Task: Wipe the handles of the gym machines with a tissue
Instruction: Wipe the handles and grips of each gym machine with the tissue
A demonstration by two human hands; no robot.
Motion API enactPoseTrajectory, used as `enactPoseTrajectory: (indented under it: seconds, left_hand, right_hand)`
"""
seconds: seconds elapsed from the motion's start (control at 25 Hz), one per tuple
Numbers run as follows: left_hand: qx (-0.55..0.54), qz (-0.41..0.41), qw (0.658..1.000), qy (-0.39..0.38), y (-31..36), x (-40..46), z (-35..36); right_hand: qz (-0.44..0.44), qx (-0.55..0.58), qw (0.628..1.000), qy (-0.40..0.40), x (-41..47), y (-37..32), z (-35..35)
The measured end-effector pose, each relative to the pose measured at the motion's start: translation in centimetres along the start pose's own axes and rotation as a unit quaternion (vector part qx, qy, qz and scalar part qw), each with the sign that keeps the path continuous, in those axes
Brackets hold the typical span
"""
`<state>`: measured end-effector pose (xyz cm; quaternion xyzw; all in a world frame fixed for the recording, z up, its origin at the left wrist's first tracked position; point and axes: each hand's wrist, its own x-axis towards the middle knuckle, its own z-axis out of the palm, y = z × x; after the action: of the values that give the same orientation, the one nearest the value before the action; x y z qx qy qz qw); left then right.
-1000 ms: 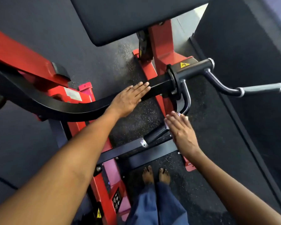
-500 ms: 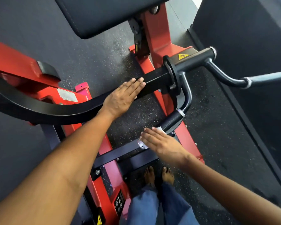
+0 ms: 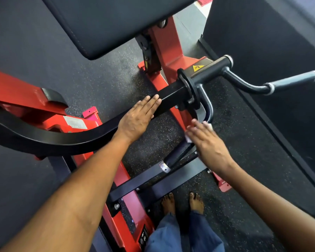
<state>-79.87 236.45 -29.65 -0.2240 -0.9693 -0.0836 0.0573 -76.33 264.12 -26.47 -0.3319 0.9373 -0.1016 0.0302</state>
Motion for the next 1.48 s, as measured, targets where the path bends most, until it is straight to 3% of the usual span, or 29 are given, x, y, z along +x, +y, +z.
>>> enactPoseTrajectory:
  seconds: [0.08, 0.12, 0.24, 0.28, 0.4, 0.48, 0.64, 0.68, 0.8, 0.84, 0.88, 1.0, 1.04, 1.2, 1.24, 1.4, 1.48]
  left_hand:
    - [-0.009, -0.005, 1.0, -0.01, 0.1, 0.1, -0.1]
    - [-0.016, -0.009, 1.0, -0.017, 0.2, 0.2, -0.2]
    - [-0.03, -0.007, 0.998, -0.053, -0.4, 0.6, -1.0]
    - [-0.028, 0.009, 0.997, -0.068, -0.9, 0.8, -1.2]
    - [-0.035, 0.049, 0.995, -0.08, -2.2, 0.7, -1.2]
    - [-0.034, 0.05, 0.996, -0.069, -2.5, 0.2, -0.9]
    - [-0.006, 0.072, 0.995, -0.066, -2.5, 0.3, -0.7]
    - [-0.004, 0.071, 0.995, -0.068, -2.4, 0.2, -0.7]
    - [-0.005, 0.067, 0.996, -0.067, -2.5, 0.0, -0.3]
    - [-0.007, 0.065, 0.996, -0.066, -2.4, -0.1, -0.3]
    - [-0.009, 0.064, 0.996, -0.064, -2.4, -0.1, -0.2]
    - [-0.019, 0.061, 0.996, -0.067, -2.6, 0.2, -0.3]
    - [-0.022, 0.059, 0.996, -0.067, -2.5, 0.2, -0.3]
    - [-0.02, 0.057, 0.996, -0.067, -2.5, 0.0, -0.1]
    - [-0.018, 0.057, 0.996, -0.065, -2.5, -0.1, -0.1]
    - [-0.013, 0.055, 0.996, -0.064, -2.5, 0.0, -0.2]
    - [-0.016, 0.056, 0.996, -0.062, -2.5, 0.0, -0.3]
  right_hand:
    - [0.079, -0.005, 0.997, 0.021, -0.4, -1.1, -0.1]
    - [0.055, -0.006, 0.998, 0.006, -0.8, -2.9, 0.4]
    - [-0.152, -0.008, 0.987, -0.049, -1.7, -5.3, 0.8]
    - [-0.155, -0.004, 0.986, -0.054, -1.2, -4.0, 0.2]
    - [0.034, -0.014, 0.999, -0.001, 0.0, -0.2, -0.9]
    - [0.077, -0.024, 0.997, 0.005, -0.3, -2.1, -0.1]
    - [-0.143, -0.011, 0.988, -0.056, -1.4, -5.7, 1.0]
    - [-0.127, -0.006, 0.99, -0.06, -0.9, -4.5, 0.7]
    - [0.071, -0.015, 0.997, -0.002, 0.5, -1.6, -0.3]
    - [0.094, -0.022, 0.995, 0.003, 0.3, -2.2, -0.1]
    - [0.075, -0.019, 0.997, -0.013, 0.0, -3.6, 0.4]
    - [-0.128, 0.004, 0.99, -0.064, -1.5, -6.7, 1.4]
    - [-0.14, 0.002, 0.988, -0.068, -1.2, -5.7, 0.9]
    - [0.11, -0.018, 0.994, -0.006, 0.6, -2.1, -0.6]
    - [0.118, -0.012, 0.993, -0.012, 0.6, -3.3, -0.2]
    - [-0.11, 0.033, 0.988, -0.107, -0.5, -7.1, 0.9]
    - [-0.045, 0.019, 0.996, -0.08, 0.3, -3.9, 0.4]
